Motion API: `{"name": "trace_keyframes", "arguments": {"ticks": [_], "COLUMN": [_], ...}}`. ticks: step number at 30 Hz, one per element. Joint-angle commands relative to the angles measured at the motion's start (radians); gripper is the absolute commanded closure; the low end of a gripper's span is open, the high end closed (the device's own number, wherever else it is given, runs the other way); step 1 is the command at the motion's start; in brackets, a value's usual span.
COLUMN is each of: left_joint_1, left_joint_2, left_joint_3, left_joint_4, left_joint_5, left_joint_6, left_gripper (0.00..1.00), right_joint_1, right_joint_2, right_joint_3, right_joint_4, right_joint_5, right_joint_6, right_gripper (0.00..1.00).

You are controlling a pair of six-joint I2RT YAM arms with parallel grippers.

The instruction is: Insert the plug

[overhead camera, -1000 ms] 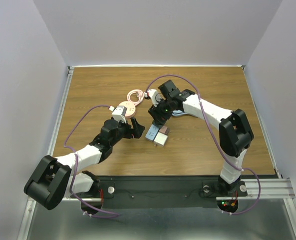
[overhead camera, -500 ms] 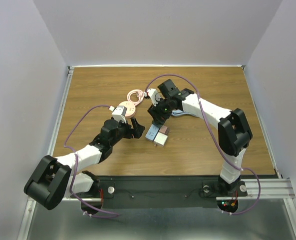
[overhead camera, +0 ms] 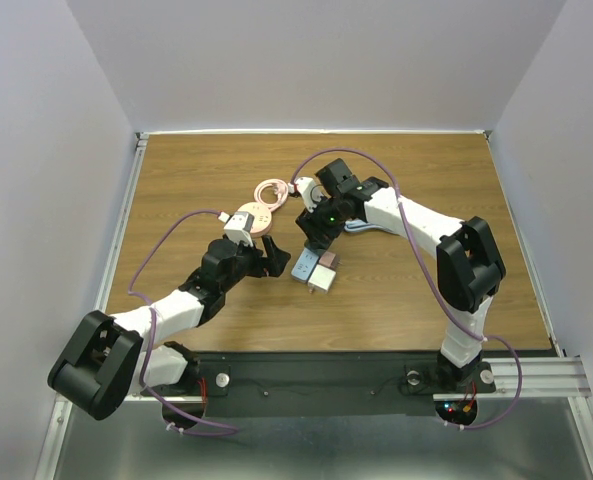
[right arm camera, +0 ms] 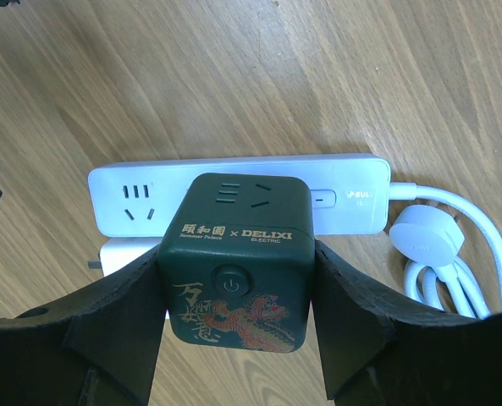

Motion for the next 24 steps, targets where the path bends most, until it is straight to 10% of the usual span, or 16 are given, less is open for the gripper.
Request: {"name": "trace_keyframes", "arguments": {"ticks": [1, 24], "left_joint_1": [0.006, 0.013], "left_joint_2": [-0.029, -0.06], "left_joint_3": [-0.009, -0.012], "left_joint_4": [0.028, 0.008], "left_joint_5": [0.006, 0.017], "left_joint_6": [0.023, 0.036], "left_gripper": [0.01, 0.01], "right_joint_1": [-0.007, -0.005], "right_joint_2": [0.028, 0.129], "right_joint_3": [0.003, 0.02], "right_joint_4": [-0.042, -0.082], "right_joint_5": [0.031, -0.024], "right_joint_6": [-0.015, -0.069], "right_gripper": [1.0, 1.0]}}
